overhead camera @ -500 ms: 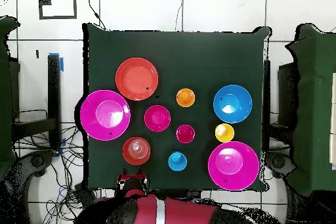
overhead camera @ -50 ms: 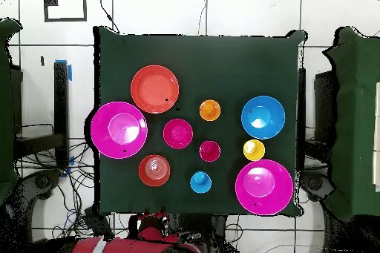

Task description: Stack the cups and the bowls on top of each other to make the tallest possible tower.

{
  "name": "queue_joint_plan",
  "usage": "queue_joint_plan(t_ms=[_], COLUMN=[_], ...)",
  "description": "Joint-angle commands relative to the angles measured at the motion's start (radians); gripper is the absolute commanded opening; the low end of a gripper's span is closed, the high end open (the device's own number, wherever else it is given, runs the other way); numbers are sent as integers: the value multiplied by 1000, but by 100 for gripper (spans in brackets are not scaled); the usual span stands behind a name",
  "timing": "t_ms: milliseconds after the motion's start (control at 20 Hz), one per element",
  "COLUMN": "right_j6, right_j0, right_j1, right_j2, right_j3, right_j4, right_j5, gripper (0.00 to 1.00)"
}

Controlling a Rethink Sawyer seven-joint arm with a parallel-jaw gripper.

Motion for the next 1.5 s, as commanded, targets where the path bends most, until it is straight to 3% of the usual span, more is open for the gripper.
queue_joint_plan(t_ms=[50,350,700,1050,1500], right_j6=[2,49,48,69,134], right_j0=[-46,-84,-91,-136,-56], right_j1=[151,128,177,167,122], right_j2=[-30,-40,-59,-5,6], right_j3=[-273,-305,-385,-382,-297], right_j4=[-57,-79,-92,-127,-41], right_j5=[66,54,30,130,137], gripper=[100,100,100,100,100])
